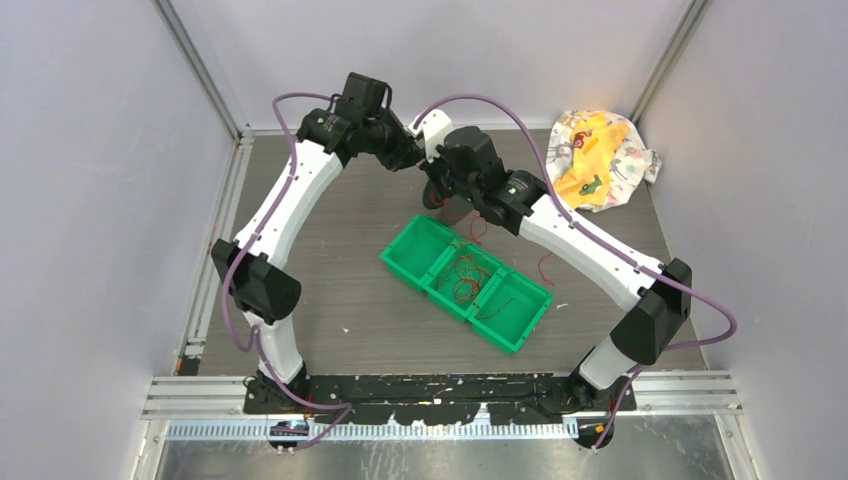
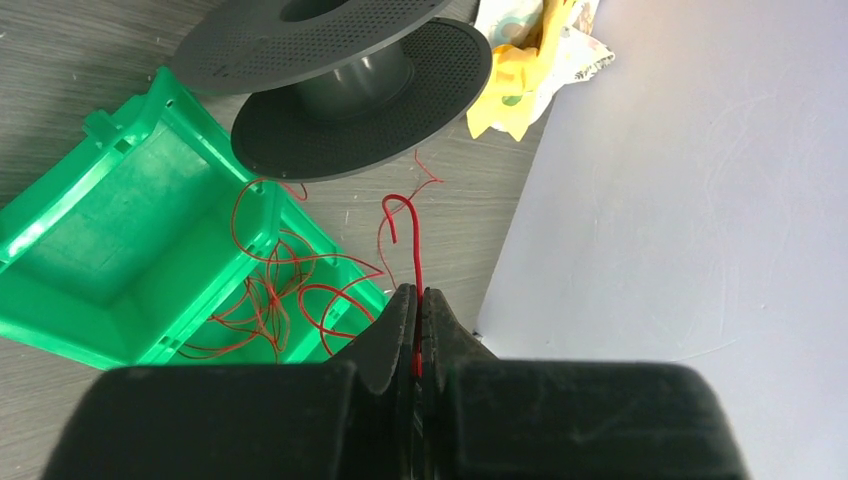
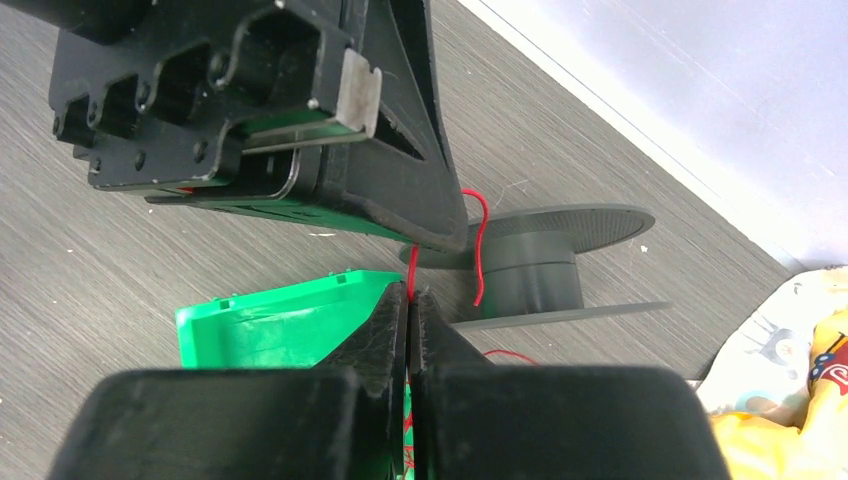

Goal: Wrap the cables

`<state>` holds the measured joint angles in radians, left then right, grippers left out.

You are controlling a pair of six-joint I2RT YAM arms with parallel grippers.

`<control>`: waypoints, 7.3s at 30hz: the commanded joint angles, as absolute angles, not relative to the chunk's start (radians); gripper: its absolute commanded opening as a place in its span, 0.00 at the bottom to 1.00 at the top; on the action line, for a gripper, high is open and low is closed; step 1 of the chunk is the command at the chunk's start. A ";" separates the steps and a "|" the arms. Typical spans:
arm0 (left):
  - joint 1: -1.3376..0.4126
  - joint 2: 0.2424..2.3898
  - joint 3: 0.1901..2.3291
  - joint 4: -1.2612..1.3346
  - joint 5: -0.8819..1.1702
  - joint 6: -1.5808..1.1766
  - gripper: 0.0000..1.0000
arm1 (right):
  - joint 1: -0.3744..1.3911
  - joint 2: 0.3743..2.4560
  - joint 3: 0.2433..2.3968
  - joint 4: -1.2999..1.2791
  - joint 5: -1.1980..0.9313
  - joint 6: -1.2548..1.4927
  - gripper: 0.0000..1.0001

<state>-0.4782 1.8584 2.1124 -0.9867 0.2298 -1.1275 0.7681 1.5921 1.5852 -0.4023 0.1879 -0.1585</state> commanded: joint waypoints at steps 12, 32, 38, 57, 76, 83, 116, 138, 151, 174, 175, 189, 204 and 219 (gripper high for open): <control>-0.339 1.722 1.763 -0.433 0.495 -1.023 0.53 | 0.587 1.521 1.509 -0.328 -0.049 -0.005 0.01; -0.430 1.861 1.760 -0.398 0.397 -0.323 0.67 | 0.448 1.701 1.564 -0.236 -0.266 0.149 0.00; -0.437 1.930 1.804 -0.377 0.399 -0.281 0.66 | 0.442 1.715 1.567 -0.224 -0.294 0.166 0.01; -0.448 2.029 1.832 -0.222 0.452 -0.252 0.66 | 0.341 1.706 1.480 -0.051 -0.473 0.399 0.01; -0.443 1.985 1.785 -0.175 0.508 -0.289 0.68 | 0.333 1.729 1.462 -0.046 -0.478 0.416 0.01; -0.414 1.955 1.733 -0.113 0.554 -0.374 0.71 | 0.329 1.712 1.417 -0.015 -0.470 0.439 0.01; -0.373 1.891 1.686 -0.065 0.599 -0.450 0.73 | 0.320 1.543 1.355 -0.046 -0.465 0.422 0.01; -0.440 1.982 1.808 -0.235 0.491 -0.246 0.73 | 0.318 1.655 1.365 -0.005 -0.465 0.455 0.00; -0.455 2.016 1.811 -0.245 0.442 -0.201 0.70 | 0.310 1.661 1.370 0.025 -0.478 0.475 0.01; -0.459 2.072 1.863 -0.186 0.426 -0.245 0.65 | 0.309 1.675 1.368 0.034 -0.498 0.495 0.01; -0.459 2.076 1.870 -0.192 0.423 -0.242 0.64 | 0.309 1.676 1.369 0.034 -0.498 0.495 0.01; -0.459 2.112 1.898 -0.200 0.415 -0.253 0.60 | 0.310 1.684 1.377 0.044 -0.508 0.514 0.01; -0.466 2.103 1.907 -0.218 0.393 -0.225 0.33 | 0.310 1.696 1.379 0.051 -0.516 0.523 0.01; -0.468 2.079 1.953 -0.289 0.363 -0.207 0.00 | 0.306 1.667 1.418 -0.033 -0.471 0.513 0.66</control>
